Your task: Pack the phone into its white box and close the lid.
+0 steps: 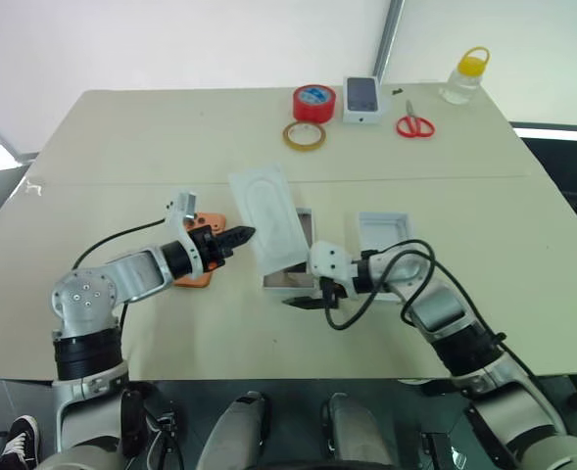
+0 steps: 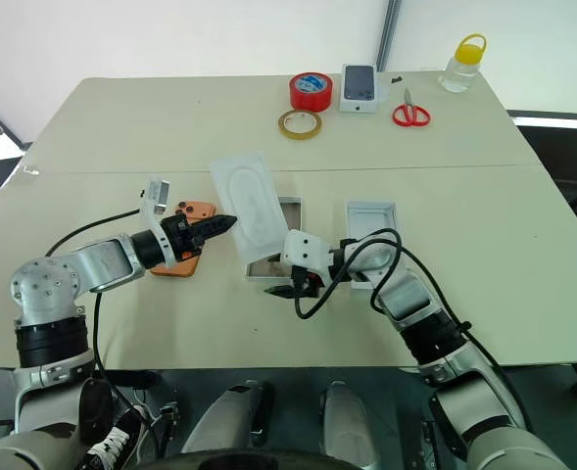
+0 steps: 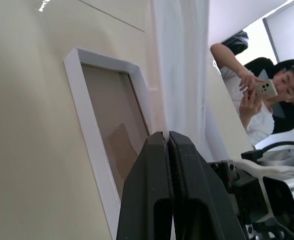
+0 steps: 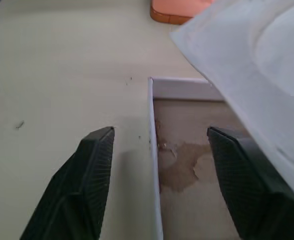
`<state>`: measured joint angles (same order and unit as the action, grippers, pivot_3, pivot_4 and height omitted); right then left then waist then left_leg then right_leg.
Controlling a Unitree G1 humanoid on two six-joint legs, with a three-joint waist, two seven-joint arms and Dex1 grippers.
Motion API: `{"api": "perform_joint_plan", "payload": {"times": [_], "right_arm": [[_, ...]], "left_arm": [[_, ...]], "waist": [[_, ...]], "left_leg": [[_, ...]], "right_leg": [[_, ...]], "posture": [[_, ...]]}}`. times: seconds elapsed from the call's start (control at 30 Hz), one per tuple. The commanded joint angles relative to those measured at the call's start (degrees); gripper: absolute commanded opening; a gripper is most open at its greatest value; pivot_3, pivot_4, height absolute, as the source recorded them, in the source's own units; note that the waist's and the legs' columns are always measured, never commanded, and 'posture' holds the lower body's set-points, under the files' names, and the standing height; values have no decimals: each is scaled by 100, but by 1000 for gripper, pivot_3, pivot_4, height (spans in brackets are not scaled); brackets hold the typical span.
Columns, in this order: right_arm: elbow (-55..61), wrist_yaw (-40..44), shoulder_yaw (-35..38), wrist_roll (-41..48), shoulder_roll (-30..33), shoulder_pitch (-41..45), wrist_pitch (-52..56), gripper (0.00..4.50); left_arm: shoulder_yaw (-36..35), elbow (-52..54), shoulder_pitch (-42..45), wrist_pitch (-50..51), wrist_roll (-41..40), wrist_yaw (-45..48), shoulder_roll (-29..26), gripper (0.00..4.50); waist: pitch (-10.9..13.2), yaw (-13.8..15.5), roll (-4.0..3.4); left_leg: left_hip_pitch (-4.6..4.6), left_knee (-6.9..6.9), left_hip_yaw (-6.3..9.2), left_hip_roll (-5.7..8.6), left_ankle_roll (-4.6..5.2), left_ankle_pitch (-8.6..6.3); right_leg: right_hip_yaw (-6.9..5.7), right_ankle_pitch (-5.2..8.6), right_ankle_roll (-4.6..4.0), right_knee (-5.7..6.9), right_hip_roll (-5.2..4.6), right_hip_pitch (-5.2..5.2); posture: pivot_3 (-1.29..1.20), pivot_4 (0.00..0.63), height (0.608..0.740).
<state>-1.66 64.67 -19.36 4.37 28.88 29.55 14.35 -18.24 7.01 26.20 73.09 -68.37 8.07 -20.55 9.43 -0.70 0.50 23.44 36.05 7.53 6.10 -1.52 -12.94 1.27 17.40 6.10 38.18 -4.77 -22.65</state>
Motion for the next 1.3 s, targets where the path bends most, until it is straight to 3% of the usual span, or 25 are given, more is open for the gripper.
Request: {"api": "perform_joint_plan", "payload": {"times": [0.03,0.2,0.6,0.73,0.9,1.17,1.3], "right_arm": [[269,264,498,373,400,1,5,2826],[-276,210,768,250,824,-30,-417,2826],[-180,-217,866,333,778,-156,-402,2826],[-181,-273,878,330,789,-150,-432,2856],[-140,-338,883,365,748,-125,-403,2856],[-142,-408,1017,694,489,208,-184,2856],[-144,-554,964,718,199,366,-117,1525]], "left_arm": [[283,246,-26,-192,218,276,-62,0],[565,121,106,-371,562,545,-132,0],[963,-527,417,-430,1166,1371,-274,0],[1098,-605,432,-465,1377,1530,-268,1355],[1262,-486,406,-625,1720,1658,-300,3913],[1411,-87,243,-1587,2671,1761,-587,3913],[1325,301,-41,-2156,3009,1871,-786,3945]], "waist": [[1,4,2],[1,-18,3],[2,-1,4],[2,-17,4],[2,-9,4],[4,-37,5],[4,-6,6]], "left_leg": [[0,0,0,0,1,0],[-1,-2,-1,-3,1,-1],[0,-1,-1,-3,1,0],[1,-1,-1,-3,1,0],[1,-1,-1,-3,1,0],[0,-3,-1,-5,1,0],[0,-5,0,-4,0,0]], "right_leg": [[-1,0,0,-2,0,2],[-1,0,0,-3,3,2],[-1,0,0,-3,1,1],[0,0,0,-3,2,1],[-1,0,0,-3,2,1],[1,0,-1,-2,3,-2],[0,0,-1,-5,1,0]], "posture": [[0,150,740],[0,150,740],[0,150,740],[0,150,740],[0,150,740],[0,150,740],[0,150,740]]}}
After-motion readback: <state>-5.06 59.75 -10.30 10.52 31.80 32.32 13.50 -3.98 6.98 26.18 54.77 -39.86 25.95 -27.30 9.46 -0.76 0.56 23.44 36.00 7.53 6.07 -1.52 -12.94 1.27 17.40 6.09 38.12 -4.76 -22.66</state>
